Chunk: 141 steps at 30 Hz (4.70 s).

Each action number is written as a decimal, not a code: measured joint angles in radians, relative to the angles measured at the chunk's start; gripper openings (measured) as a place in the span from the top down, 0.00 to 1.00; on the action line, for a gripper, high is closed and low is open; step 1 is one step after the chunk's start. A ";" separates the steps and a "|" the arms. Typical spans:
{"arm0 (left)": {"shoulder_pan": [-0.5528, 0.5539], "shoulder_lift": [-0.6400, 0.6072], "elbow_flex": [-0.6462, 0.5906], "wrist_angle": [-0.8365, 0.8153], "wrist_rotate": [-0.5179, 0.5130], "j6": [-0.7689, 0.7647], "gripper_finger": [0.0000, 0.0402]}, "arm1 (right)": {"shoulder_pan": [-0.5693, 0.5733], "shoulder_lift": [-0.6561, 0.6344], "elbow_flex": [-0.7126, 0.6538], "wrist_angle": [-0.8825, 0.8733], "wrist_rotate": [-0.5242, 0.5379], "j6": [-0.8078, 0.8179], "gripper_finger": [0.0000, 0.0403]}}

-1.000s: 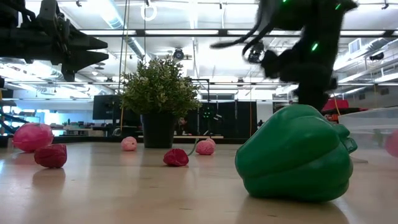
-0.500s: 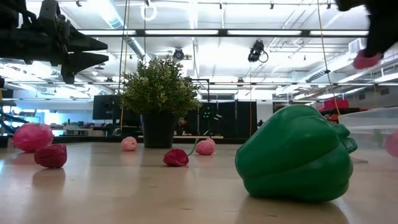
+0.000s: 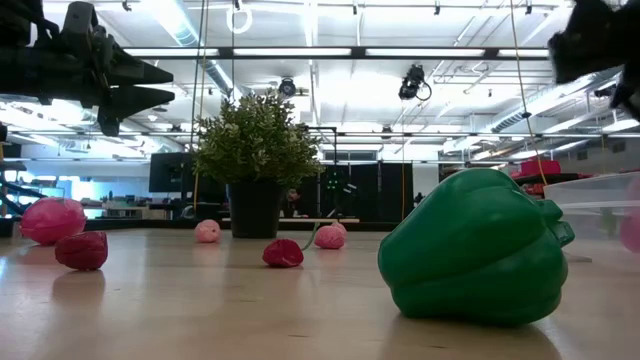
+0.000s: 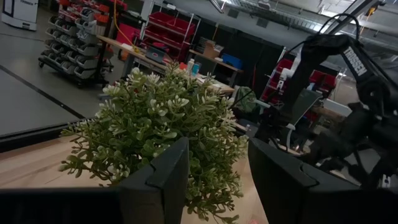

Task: Pick and placing Produce into tupperware
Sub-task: Put the apricot into the transparent container, then put the top apricot into the transparent container, then put the right apricot into the transparent container

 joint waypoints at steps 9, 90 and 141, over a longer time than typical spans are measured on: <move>0.000 0.000 0.000 0.000 0.000 -0.043 0.57 | -0.130 0.014 0.000 0.083 0.034 -0.234 0.58; 0.000 0.000 0.000 -0.023 0.000 -0.036 0.57 | -0.072 -0.307 0.000 0.200 0.191 -0.149 0.86; 0.000 0.000 0.000 -0.048 0.000 -0.039 0.57 | -0.525 0.288 0.000 1.035 -0.091 -1.046 0.50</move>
